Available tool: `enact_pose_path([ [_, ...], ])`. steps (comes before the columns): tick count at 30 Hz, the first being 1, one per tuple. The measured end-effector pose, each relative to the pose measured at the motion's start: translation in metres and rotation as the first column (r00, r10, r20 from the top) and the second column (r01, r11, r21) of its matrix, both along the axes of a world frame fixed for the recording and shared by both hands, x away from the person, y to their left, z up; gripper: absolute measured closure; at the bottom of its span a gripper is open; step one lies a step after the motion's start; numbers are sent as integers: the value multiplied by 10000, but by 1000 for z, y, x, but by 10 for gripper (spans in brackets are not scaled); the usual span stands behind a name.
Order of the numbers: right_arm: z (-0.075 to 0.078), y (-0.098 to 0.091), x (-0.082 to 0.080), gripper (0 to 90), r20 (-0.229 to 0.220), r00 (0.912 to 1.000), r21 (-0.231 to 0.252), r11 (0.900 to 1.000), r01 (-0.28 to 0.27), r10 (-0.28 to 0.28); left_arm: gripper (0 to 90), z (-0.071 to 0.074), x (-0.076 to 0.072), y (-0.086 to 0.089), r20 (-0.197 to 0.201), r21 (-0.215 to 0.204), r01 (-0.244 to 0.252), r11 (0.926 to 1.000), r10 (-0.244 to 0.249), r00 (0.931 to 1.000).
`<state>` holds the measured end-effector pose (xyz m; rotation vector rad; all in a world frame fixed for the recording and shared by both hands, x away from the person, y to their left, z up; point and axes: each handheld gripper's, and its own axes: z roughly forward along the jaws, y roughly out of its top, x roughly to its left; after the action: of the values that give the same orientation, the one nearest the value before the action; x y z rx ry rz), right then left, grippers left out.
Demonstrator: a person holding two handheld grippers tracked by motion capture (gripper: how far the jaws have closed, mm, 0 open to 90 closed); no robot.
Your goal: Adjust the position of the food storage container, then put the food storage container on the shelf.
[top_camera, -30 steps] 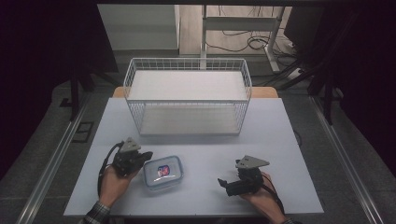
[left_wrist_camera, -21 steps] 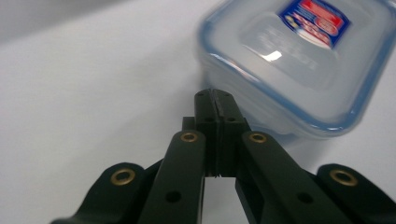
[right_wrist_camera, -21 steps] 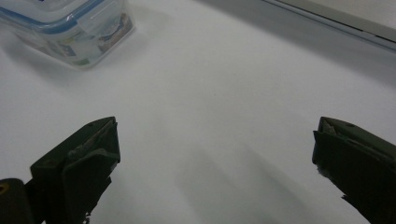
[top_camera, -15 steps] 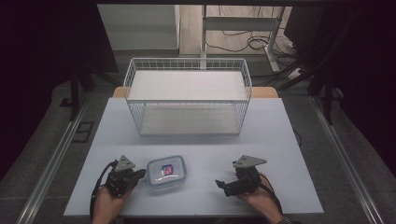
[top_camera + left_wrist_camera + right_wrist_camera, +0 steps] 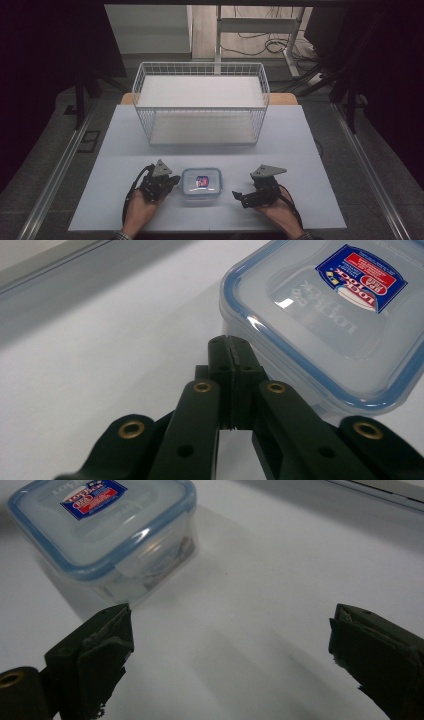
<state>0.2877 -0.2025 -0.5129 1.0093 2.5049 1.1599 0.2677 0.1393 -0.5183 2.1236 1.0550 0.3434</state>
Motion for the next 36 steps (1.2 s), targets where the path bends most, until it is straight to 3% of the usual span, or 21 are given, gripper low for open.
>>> enact_pose_path([
  [4, 0, 0, 0, 63, -64, 10000, -90, 10000, -29, 28, 898, 0, 1, -6, -74, -19, 290, 9996, -290, 9996],
  [8, 0, -2, -1, 68, -125, 9999, 12, 10000, -59, 59, 715, 1, 1, 4, -128, -435, 195, 9989, -201, 9997],
  [9, 0, -2, -1, 68, -124, 9999, 32, 10000, -56, 56, 652, 1, 0, 7, -37, -441, 179, 9989, -181, 9998],
  [10, 0, -2, -1, 68, -124, 9999, 32, 10000, -56, 56, 652, 2, -1, 9, 76, -404, 167, 9990, -164, 9998],
  [11, 0, -4, 0, 68, -109, 9999, 66, 10000, -46, 47, 505, 2, -2, 11, 165, -404, 183, 9990, -177, 9997],
  [12, 0, -4, 0, 68, -114, 9999, 84, 10000, -18, 19, 436, 1, -4, 15, 301, -356, 205, 9992, -194, 9994],
  [15, 0, -5, 0, 68, -127, 9999, 88, 10000, -36, 37, 338, -1, -7, 18, 416, -211, 172, 9996, -163, 9990],
  [17, 0, -5, 0, 65, -16, 9999, -111, 9999, -132, 132, 210, -2, -8, 21, 478, -214, 203, 9996, -192, 9987],
  [20, -1, -5, 0, 57, 12, 9999, -146, 9998, -155, 155, 90, -2, -9, 28, 564, -688, 124, 9976, -85, 9984],
  [23, -1, -5, 0, 46, 119, 9996, -159, 9996, -235, 237, 58, -2, -10, 31, 474, -885, 54, 9961, -12, 9989],
  [26, 2, -3, -1, 43, 296, 9991, -75, 9995, -296, 298, 61, 1, -11, 36, 370, -1494, 9, 9888, 47, 9993],
  [32, 6, 0, -1, 42, 314, 9988, 106, 9992, -384, 380, 44, 2, -14, 33, 939, -1369, 250, 9903, -122, 9955],
  [36, 10, 5, -1, 30, 308, 9986, 172, 9989, -439, 434, 39, 7, -17, 24, 1420, -1267, 620, 9900, -437, 9889],
])
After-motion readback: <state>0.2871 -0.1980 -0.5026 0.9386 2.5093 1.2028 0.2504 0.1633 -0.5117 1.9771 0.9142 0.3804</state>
